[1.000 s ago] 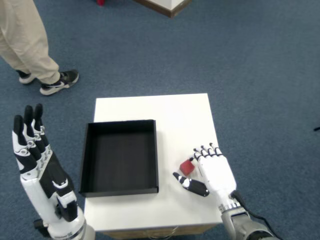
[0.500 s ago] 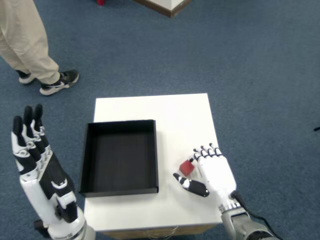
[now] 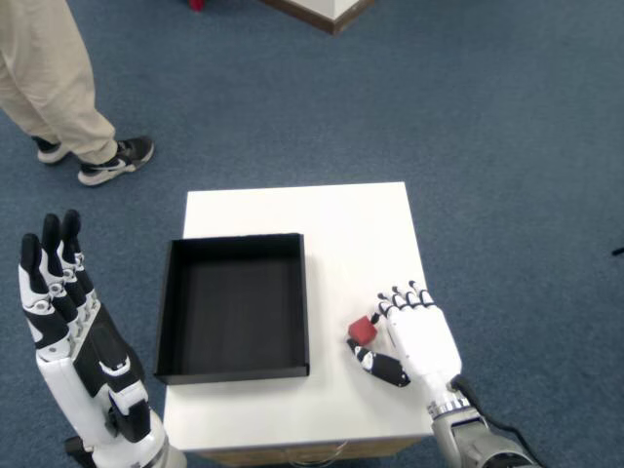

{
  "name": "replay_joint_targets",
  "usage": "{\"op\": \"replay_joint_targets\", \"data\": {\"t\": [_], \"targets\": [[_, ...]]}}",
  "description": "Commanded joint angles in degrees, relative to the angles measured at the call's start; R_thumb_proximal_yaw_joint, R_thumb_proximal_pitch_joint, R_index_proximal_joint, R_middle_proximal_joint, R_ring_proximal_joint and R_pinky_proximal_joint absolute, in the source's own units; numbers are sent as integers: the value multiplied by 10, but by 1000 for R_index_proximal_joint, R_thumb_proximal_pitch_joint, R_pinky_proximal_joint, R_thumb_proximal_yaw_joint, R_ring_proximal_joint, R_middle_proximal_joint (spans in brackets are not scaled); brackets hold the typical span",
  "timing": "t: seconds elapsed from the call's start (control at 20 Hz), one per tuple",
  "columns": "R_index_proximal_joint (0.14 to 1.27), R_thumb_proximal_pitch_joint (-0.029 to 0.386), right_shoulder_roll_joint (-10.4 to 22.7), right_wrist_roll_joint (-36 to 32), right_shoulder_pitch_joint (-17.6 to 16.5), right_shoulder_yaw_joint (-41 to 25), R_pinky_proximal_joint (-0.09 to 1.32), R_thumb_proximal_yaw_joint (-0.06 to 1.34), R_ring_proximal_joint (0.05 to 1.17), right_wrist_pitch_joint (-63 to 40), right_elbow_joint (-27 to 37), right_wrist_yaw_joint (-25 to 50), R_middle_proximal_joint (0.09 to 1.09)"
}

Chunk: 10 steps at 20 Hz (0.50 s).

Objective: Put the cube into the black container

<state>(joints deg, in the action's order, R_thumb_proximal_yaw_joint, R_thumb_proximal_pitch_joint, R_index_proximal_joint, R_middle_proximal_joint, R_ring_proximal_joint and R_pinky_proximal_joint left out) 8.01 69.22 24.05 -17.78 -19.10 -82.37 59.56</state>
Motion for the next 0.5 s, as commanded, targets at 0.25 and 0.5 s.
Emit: {"op": "replay_joint_targets", "data": {"t": [0.25,0.5], "targets": [[887,83,7,-10,16,3,169,738,318,-17,8,30,412],[1097,123,6,-9,14,4,182,1051,328,-25,12,42,439]]}}
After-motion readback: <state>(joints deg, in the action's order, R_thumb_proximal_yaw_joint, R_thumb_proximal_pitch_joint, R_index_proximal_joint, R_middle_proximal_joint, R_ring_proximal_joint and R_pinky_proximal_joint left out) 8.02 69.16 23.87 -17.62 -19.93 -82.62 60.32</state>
